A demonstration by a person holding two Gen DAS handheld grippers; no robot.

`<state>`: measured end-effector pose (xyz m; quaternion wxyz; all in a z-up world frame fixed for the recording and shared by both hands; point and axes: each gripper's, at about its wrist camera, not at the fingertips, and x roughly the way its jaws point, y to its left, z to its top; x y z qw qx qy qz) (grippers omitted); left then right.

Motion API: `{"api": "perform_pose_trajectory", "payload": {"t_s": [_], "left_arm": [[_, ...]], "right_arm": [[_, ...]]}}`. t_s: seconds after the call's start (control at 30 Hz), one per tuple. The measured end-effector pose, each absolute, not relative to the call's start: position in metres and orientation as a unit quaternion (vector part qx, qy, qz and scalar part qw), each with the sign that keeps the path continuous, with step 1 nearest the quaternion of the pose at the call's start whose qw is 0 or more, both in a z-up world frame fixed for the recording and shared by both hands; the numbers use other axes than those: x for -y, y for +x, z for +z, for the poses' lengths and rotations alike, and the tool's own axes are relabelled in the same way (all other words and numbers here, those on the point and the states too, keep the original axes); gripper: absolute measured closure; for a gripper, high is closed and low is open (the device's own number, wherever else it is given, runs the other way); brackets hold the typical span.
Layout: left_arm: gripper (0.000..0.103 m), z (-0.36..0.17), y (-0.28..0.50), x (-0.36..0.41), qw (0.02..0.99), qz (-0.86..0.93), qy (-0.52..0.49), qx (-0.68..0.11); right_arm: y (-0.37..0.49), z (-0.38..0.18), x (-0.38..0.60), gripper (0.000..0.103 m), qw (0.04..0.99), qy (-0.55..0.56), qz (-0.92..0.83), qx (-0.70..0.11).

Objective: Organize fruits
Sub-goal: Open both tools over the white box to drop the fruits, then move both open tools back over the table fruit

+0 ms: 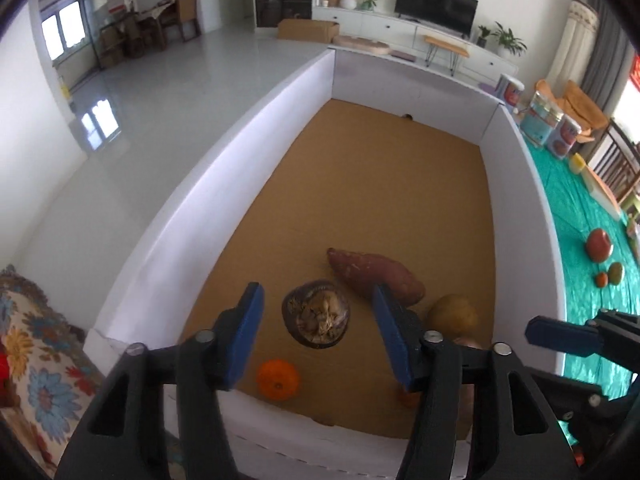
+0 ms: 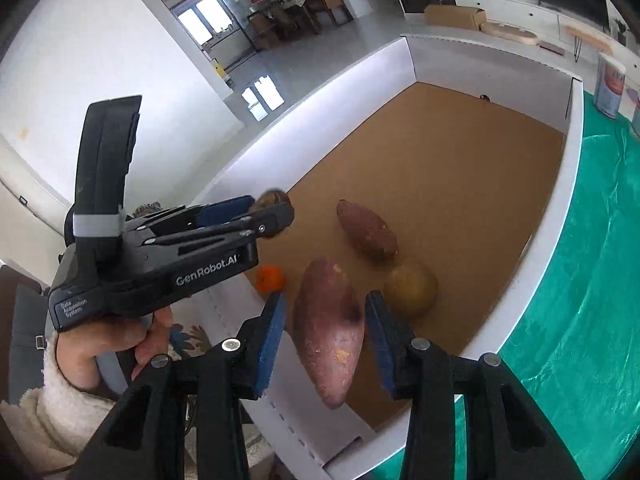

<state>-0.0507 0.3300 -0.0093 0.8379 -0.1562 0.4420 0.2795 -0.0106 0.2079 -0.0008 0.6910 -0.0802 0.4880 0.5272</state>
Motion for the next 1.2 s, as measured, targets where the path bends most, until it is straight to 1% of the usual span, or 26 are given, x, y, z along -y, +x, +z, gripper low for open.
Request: {"api": "perform_pose_trajectory", "payload": {"t_s": [0.03, 0.07, 0.13, 0.17, 0.2, 0.23, 0.3, 0.37, 0.47, 0.53, 0.63, 0.77, 0.97, 1.2], "left_arm": [[0.026, 0.000, -0.054, -0.324, 0.843, 0.288, -0.154, -0.428], [0.024, 0.011, -0.055, -0.315, 0.853, 0.285, -0.153, -0.410], [0.010, 0.039, -0.054, -0.291, 0.879, 0.262, -0.146, -0.371], [0.009, 0.052, -0.052, -0.270, 0.894, 0.241, -0.140, -0.350], [0.008, 0.063, -0.048, -0.247, 0.910, 0.211, -0.131, -0.333], [0.006, 0.070, -0.041, -0.222, 0.922, 0.173, -0.119, -0.324], [0.005, 0.071, -0.021, -0.165, 0.938, 0.081, -0.095, -0.324], [0.005, 0.052, 0.005, -0.113, 0.936, -0.004, -0.079, -0.343], [0.005, -0.006, 0.055, -0.050, 0.915, -0.046, -0.052, -0.397], [0.005, -0.040, 0.085, -0.023, 0.905, -0.037, -0.031, -0.423], [0.005, -0.072, 0.111, 0.000, 0.903, -0.020, -0.002, -0.430], [0.005, -0.089, 0.130, 0.004, 0.903, 0.001, 0.018, -0.429], [0.005, -0.109, 0.149, 0.001, 0.892, 0.017, 0.021, -0.452], [0.003, -0.115, 0.155, -0.001, 0.893, 0.007, 0.004, -0.451]], "right_arm": [[-0.004, 0.009, -0.194, 0.052, 0.697, -0.053, 0.531, -0.479], [0.004, 0.021, -0.175, 0.049, 0.706, -0.028, 0.533, -0.466], [0.013, 0.047, -0.129, 0.031, 0.741, -0.002, 0.519, -0.426], [0.016, 0.058, -0.101, 0.026, 0.765, 0.001, 0.501, -0.404], [0.019, 0.065, -0.072, 0.017, 0.793, 0.003, 0.474, -0.384], [0.022, 0.068, -0.041, 0.011, 0.820, 0.004, 0.439, -0.367], [0.029, 0.061, 0.021, 0.005, 0.870, -0.003, 0.346, -0.352], [0.036, 0.038, 0.078, 0.004, 0.907, -0.022, 0.225, -0.356], [0.054, -0.018, 0.153, 0.004, 0.914, -0.024, 0.068, -0.400], [0.067, -0.049, 0.189, 0.004, 0.901, -0.002, 0.025, -0.432], [0.075, -0.067, 0.215, 0.004, 0.899, 0.006, -0.004, -0.438], [0.086, -0.080, 0.222, 0.004, 0.903, 0.019, -0.005, -0.430], [0.093, -0.107, 0.214, 0.004, 0.894, 0.013, -0.001, -0.448], [0.096, -0.109, 0.220, 0.004, 0.894, 0.024, -0.004, -0.448]]}}
